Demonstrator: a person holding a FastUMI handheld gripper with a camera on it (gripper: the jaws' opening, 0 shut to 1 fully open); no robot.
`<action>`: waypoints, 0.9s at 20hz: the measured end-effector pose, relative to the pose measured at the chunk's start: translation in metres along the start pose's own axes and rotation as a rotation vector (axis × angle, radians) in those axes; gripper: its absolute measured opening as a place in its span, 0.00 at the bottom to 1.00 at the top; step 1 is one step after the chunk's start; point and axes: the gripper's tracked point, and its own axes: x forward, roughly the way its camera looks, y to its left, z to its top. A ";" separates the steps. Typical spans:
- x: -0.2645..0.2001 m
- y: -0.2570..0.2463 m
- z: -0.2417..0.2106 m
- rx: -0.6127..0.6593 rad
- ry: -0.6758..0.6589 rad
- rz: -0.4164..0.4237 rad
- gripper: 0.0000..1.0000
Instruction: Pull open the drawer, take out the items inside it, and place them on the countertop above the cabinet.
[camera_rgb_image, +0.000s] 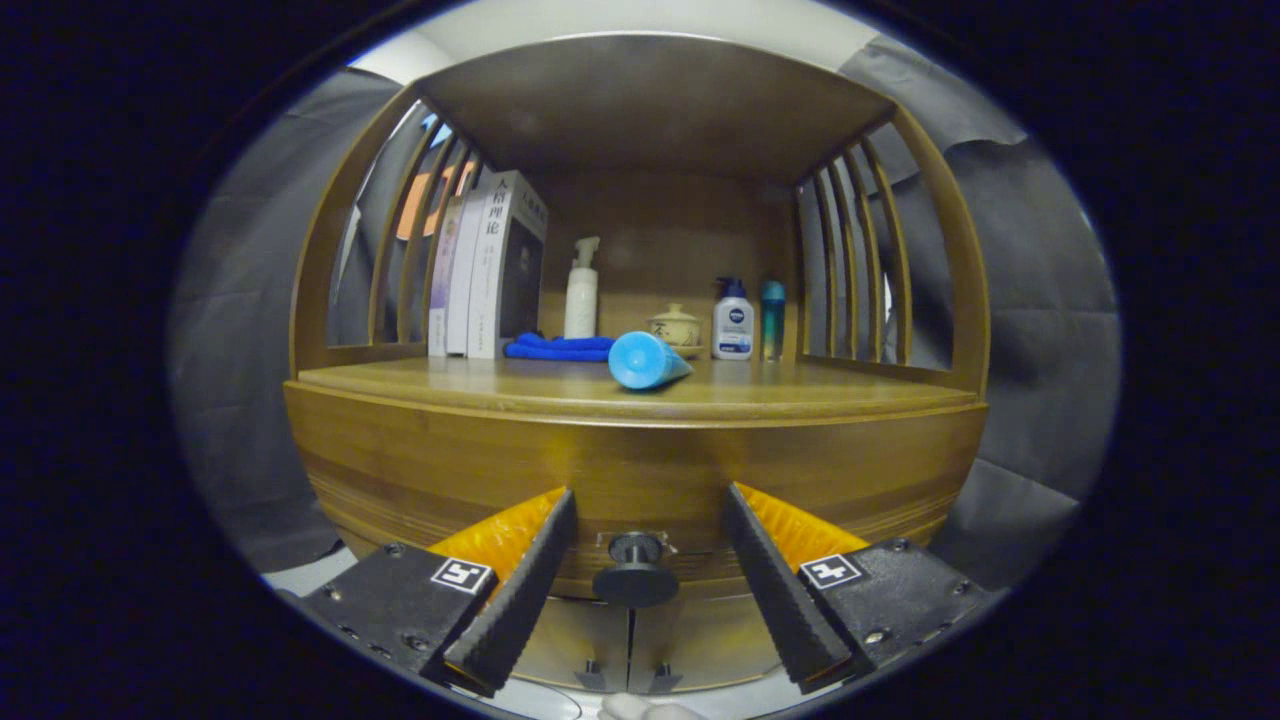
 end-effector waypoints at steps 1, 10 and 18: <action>-0.006 0.000 0.004 0.009 -0.003 0.000 0.97; -0.097 -0.012 0.043 0.024 -0.061 -0.001 0.97; -0.169 -0.035 0.070 0.117 -0.105 0.005 0.98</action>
